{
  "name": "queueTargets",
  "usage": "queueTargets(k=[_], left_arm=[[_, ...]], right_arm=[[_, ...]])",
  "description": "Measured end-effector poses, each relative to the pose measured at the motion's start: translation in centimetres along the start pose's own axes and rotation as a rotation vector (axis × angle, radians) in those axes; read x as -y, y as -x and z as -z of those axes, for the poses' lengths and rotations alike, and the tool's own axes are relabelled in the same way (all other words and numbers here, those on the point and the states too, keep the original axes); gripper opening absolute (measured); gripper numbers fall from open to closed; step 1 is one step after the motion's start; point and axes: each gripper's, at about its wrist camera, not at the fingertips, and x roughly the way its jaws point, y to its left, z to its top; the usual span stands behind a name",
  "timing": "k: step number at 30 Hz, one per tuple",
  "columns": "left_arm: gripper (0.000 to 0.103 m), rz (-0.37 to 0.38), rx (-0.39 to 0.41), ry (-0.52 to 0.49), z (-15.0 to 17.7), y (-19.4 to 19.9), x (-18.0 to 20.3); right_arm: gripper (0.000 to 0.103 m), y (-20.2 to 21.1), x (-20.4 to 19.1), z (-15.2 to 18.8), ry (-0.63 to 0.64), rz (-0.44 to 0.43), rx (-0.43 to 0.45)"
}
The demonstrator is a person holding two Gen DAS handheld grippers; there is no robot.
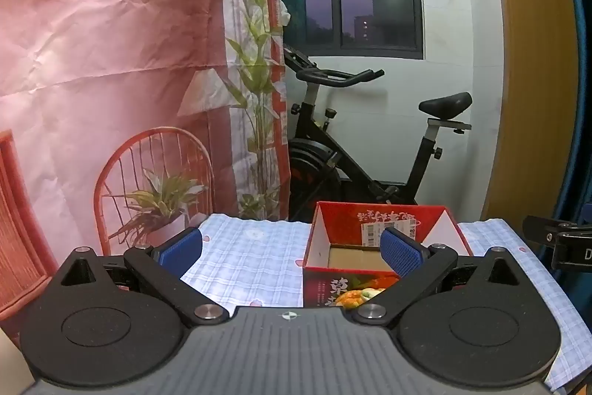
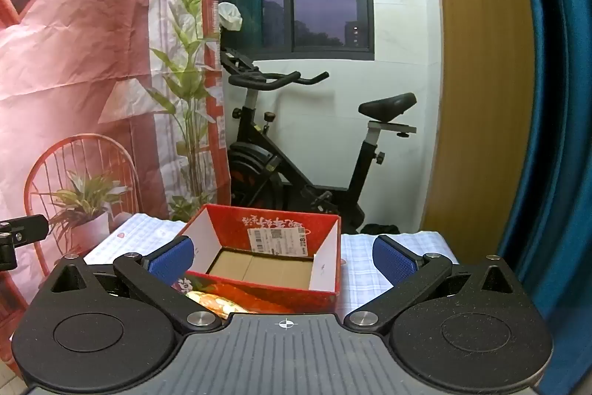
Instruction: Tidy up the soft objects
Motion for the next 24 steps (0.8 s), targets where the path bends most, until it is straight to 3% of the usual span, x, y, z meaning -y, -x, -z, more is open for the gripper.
queueTargets(k=[7, 11, 24], left_arm=[[0.103, 0.027, 0.006, -0.012, 0.05, 0.21, 0.04], [0.103, -0.002, 0.011, -0.015, 0.08, 0.29, -0.04], [0.103, 0.004, 0.017, -0.009, 0.28, 0.04, 0.03]], right_arm=[[0.103, 0.05, 0.06, 0.02, -0.003, -0.001, 0.003], [0.103, 0.13, 0.02, -0.01, -0.002, -0.004, 0.003], [0.103, 0.06, 0.08, 0.06, -0.003, -0.002, 0.002]])
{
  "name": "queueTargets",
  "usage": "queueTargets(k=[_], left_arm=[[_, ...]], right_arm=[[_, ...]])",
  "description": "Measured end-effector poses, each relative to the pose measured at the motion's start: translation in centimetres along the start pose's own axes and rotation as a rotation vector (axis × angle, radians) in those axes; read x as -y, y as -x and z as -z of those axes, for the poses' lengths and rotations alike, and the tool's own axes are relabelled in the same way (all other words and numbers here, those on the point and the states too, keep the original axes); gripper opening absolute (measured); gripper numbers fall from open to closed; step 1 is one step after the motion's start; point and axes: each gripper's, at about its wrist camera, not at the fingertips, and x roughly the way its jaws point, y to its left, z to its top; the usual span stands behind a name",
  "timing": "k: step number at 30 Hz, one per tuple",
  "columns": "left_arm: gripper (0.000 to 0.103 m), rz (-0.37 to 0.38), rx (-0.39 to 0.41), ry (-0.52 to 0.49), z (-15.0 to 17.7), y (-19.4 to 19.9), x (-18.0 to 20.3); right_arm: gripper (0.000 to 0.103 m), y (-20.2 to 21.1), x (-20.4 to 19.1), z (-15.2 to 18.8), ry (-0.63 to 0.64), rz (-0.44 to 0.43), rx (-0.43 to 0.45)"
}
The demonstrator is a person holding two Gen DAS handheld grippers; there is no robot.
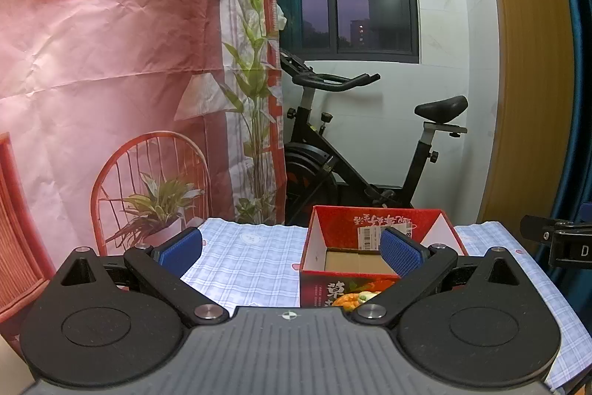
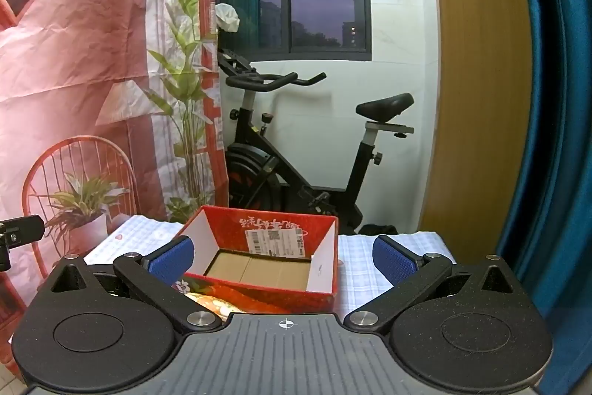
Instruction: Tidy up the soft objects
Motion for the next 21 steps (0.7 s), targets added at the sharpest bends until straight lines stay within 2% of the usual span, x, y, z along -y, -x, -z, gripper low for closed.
queueTargets(k=[21], left_arm=[[0.103, -0.007, -0.001, 0.009, -0.24, 0.19, -0.04]], right_arm=[[0.103, -0.02, 0.03, 0.09, -0.001, 0.005, 0.001]])
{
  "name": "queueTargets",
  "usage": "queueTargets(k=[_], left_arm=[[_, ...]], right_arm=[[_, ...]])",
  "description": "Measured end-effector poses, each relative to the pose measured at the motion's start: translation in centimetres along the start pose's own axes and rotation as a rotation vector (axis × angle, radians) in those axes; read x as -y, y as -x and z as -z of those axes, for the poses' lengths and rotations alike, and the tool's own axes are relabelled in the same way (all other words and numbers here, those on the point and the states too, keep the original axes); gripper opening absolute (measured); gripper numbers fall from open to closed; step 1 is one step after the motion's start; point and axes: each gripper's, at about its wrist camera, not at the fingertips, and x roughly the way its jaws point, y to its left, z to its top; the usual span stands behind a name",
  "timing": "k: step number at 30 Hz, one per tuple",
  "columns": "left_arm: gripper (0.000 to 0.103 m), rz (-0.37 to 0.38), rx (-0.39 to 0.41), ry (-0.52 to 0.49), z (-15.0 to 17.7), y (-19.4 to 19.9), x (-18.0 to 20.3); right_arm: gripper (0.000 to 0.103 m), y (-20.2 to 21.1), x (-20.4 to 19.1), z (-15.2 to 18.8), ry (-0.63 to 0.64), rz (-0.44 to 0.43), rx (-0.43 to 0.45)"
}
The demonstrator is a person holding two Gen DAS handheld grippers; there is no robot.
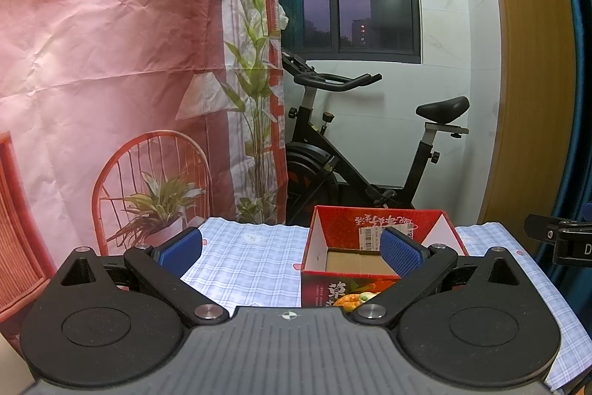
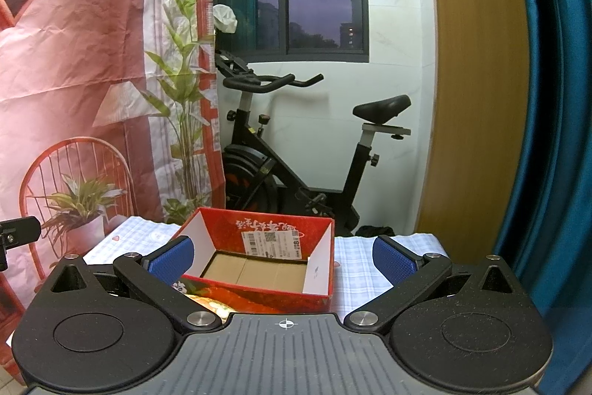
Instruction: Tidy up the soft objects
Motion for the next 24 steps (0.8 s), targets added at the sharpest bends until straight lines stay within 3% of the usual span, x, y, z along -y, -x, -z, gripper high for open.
queueTargets(k=[24], left_arm=[[0.103, 0.016, 0.002, 0.006, 0.01, 0.08, 0.08]], right_arm=[[0.103, -0.06, 0.03, -0.04, -0.001, 0.001, 0.001]])
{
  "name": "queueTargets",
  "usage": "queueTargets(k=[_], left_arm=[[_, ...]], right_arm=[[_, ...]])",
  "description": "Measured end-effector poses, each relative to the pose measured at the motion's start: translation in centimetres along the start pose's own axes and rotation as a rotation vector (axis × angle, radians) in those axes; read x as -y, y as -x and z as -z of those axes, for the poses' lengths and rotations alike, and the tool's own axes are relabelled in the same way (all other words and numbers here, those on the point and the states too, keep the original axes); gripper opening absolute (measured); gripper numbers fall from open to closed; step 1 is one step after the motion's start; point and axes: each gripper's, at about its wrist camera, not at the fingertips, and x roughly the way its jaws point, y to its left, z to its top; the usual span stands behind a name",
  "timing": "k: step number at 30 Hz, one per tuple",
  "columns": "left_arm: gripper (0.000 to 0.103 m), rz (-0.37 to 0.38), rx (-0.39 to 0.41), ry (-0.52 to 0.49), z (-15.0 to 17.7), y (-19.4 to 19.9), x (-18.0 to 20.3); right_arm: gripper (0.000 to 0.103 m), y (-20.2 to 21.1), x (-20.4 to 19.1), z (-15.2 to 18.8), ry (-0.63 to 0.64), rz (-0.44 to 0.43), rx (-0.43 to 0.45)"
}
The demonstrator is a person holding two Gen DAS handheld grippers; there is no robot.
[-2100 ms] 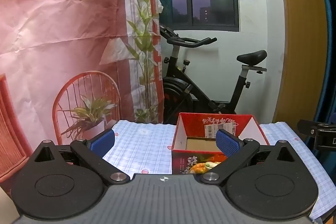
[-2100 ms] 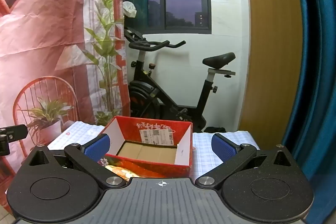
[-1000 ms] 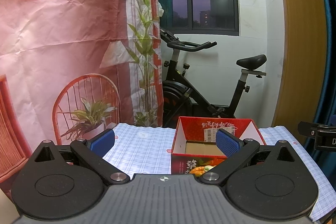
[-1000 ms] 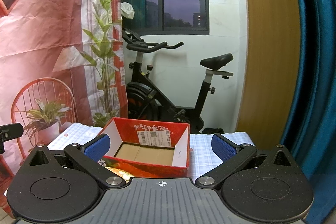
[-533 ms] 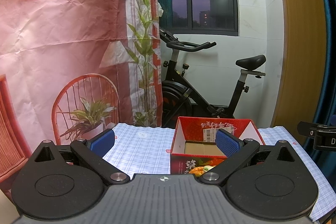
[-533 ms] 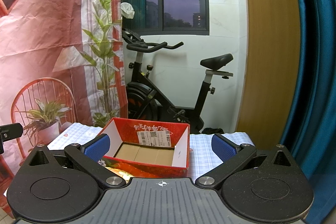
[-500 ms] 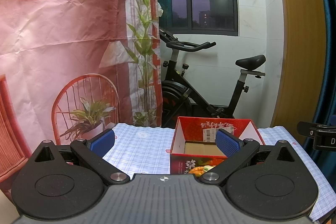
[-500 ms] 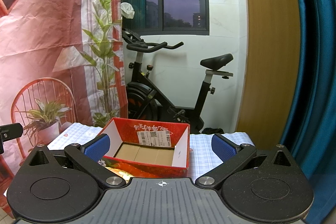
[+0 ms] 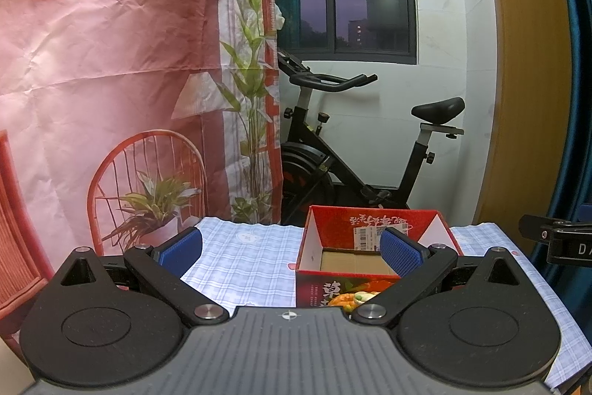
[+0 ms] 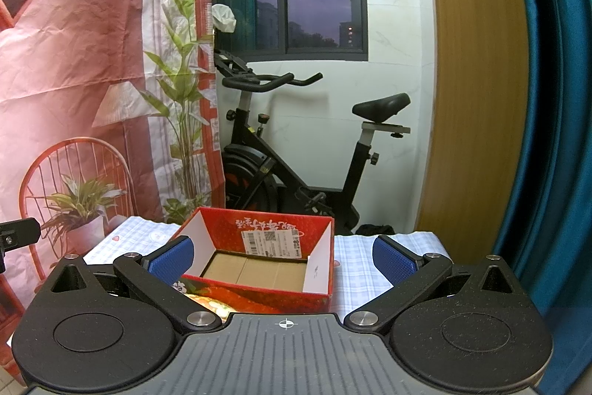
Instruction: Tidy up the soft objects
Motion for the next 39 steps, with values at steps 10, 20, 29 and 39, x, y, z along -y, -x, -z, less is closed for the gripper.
queueTargets(k=[10, 20, 29, 39], left_arm=[[0.103, 0.000, -0.001, 0.001, 0.0, 0.1, 0.0], [0.103, 0.003, -0.006, 0.003, 0.1, 0.1, -0.1], [0.103, 0.017, -0.018, 0.009, 0.6, -0.7, -0.5], [0.103, 0.077, -0.131, 0.044, 6.6, -5.8, -2.5]], right_arm=[[0.103, -0.3, -0.1, -0.2, 0.002, 0.000, -0.005], [0.103, -0.1, 0.0, 0.1, -0.001, 0.000, -0.002], [0.103, -0.1, 0.1, 0.1, -0.011, -0.009, 0.002], [0.103, -3.4, 1.5, 5.9, -0.087, -0.097, -0.057]])
